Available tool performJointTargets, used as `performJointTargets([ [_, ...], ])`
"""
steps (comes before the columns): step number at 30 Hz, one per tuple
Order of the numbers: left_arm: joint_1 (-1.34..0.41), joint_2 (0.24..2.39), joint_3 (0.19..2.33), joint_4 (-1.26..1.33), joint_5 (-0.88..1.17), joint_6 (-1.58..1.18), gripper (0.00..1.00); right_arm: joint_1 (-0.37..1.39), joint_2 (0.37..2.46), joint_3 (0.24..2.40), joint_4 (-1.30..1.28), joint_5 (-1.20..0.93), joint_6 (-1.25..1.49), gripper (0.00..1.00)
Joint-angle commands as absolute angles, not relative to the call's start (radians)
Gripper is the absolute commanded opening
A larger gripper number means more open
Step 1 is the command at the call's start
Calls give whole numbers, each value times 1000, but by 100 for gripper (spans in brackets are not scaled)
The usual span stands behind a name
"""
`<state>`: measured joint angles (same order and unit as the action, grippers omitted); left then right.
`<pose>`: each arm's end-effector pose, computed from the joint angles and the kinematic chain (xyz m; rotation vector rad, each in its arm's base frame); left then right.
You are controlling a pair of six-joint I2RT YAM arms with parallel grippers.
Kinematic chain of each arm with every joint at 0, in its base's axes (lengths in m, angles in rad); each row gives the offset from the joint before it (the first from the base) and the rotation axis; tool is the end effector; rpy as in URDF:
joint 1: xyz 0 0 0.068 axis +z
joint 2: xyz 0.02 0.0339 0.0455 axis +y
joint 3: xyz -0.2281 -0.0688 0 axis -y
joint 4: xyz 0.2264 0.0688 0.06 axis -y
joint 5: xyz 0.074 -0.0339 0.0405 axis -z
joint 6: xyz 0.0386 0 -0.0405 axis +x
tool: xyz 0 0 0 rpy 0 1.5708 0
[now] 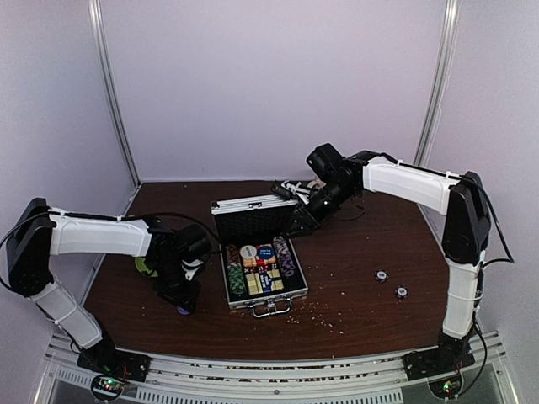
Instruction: Pack up texas hold em set
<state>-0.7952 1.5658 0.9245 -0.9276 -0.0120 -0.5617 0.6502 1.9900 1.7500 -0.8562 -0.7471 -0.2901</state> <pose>0.1658 -0.1685 0.1416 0.3649 3.1112 0.0128 0.2976 0.2592 0.2353 -1.3961 2.2039 1.1140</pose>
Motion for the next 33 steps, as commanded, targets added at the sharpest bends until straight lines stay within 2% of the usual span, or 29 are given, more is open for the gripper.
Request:
performJointTargets([
  [1,-824,1493,1067,-921,-28,-513,40,673,2069,1732,-929,-695,-274,39],
  [10,-843,1656,1315,-857,-28,-384,40,671,2057,1759,-940,-711,-259,38],
  [20,-874,1758,1370,-763,-26,-240,40,633,2037,1781,-906,-736,-200,38],
  [33,-877,1996,1616,-764,-195,-117,40,621,2022,1777,-893,-749,-186,39],
])
